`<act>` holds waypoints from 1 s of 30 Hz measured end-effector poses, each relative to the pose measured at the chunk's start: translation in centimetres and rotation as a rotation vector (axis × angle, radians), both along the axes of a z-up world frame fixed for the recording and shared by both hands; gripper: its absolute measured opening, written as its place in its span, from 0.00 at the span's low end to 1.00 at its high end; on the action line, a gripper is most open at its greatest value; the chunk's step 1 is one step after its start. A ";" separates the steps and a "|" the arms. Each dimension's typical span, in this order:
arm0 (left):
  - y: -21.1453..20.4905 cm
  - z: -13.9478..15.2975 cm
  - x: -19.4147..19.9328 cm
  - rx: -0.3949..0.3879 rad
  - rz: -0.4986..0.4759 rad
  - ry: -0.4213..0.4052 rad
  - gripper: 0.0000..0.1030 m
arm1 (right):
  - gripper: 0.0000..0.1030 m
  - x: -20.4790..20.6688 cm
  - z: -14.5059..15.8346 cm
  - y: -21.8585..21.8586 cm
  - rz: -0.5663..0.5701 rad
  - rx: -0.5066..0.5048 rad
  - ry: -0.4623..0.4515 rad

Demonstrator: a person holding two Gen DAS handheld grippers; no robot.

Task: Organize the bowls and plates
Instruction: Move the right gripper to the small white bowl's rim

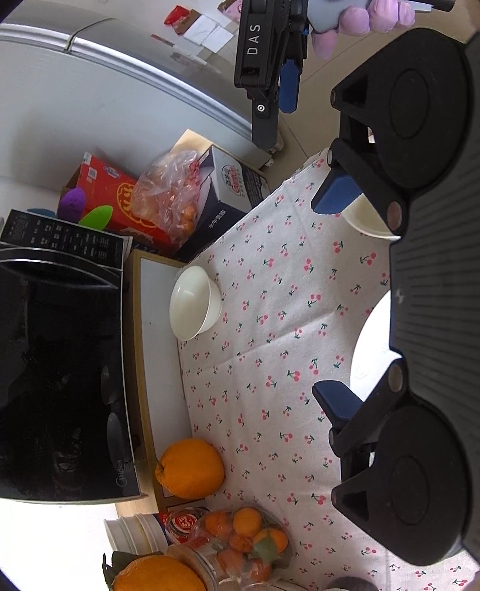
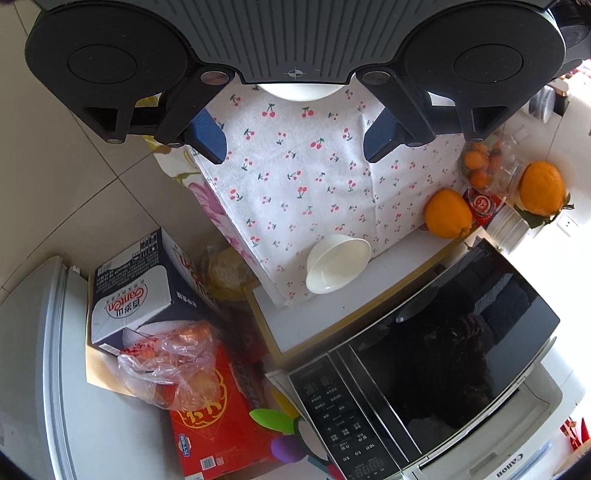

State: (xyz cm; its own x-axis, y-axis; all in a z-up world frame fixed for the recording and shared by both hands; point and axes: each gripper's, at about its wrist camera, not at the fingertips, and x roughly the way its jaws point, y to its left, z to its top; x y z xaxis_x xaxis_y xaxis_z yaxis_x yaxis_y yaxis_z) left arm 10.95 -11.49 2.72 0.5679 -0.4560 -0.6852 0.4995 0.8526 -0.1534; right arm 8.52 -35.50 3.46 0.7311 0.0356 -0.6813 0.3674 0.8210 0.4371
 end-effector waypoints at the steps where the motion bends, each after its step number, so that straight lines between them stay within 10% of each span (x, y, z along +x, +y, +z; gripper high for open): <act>1: 0.1 0.0 0.3 0.002 0.013 -0.004 0.96 | 0.81 0.2 0.0 0.0 0.000 -0.015 -0.008; 30: -4.0 -2.2 14.9 0.108 0.179 -0.125 0.99 | 0.89 14.8 -3.6 -4.8 0.061 -0.095 -0.005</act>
State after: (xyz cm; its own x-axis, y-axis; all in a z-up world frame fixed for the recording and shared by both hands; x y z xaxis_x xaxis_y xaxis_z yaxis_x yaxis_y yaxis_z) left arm 25.83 -15.46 0.49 0.7166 -0.2689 -0.6436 0.3487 0.9372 -0.0033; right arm 23.28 -40.27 -0.11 0.7332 0.0151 -0.6798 0.3137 0.8795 0.3579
